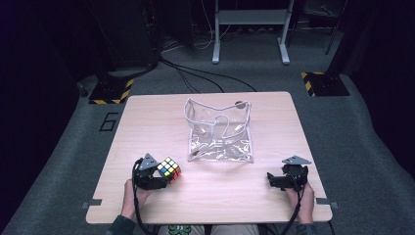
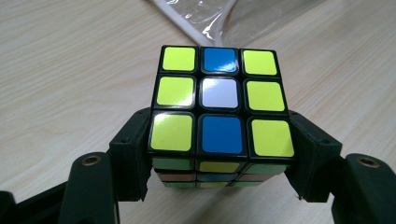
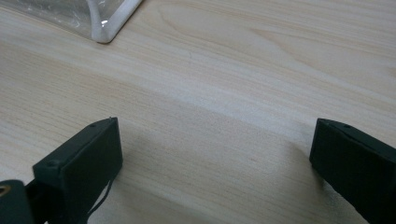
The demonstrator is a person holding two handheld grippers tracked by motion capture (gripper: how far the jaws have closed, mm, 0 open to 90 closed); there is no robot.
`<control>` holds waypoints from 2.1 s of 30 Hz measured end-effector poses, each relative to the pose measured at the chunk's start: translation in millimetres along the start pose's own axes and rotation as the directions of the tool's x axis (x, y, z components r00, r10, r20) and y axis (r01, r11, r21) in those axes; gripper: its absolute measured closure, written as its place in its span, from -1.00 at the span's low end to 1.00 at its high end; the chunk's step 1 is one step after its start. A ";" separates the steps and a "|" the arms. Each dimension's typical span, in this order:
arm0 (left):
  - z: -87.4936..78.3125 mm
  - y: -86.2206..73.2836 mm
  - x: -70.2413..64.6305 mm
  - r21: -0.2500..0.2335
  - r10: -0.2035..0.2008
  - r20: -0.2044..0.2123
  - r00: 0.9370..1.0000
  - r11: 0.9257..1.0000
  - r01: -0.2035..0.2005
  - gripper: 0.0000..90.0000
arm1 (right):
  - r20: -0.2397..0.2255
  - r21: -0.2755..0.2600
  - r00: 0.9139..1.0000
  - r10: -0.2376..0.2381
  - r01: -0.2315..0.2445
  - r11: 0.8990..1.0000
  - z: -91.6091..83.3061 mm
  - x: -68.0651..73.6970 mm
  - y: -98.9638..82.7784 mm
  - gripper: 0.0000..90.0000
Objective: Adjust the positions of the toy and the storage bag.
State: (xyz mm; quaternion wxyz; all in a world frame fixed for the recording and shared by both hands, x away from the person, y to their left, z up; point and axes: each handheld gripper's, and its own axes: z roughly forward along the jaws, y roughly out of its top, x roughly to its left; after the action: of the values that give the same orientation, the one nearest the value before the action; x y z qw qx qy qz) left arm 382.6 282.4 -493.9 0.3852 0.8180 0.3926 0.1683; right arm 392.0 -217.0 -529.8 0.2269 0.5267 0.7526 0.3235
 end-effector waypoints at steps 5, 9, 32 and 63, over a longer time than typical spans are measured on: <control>0.3 -5.1 7.3 0.015 -0.013 -0.025 1.000 1.000 0.013 -0.24 | 0.000 0.000 1.000 0.000 0.000 1.000 0.0 0.0 0.0 -0.96; 0.8 -6.4 12.3 0.016 -0.027 -0.039 0.999 1.000 0.027 -0.24 | 0.000 0.000 1.000 0.000 0.000 1.000 0.0 0.0 0.0 -0.96; 3.5 -12.5 27.8 0.029 -0.094 -0.050 0.994 0.995 0.096 -0.43 | 0.001 0.001 1.000 0.002 -0.002 1.000 -0.1 0.2 0.0 -0.96; -31.5 17.0 34.0 -0.021 -0.144 0.002 0.990 0.989 0.144 -0.95 | -0.064 0.016 0.997 0.032 -0.031 0.999 -4.9 -0.8 9.2 -0.91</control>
State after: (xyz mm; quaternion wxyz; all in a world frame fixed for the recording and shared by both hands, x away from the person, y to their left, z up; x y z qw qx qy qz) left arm 394.7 317.7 -461.5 0.4049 0.7837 0.4486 0.1438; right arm 394.9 -216.8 -519.7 0.1935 0.5294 0.7536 0.3382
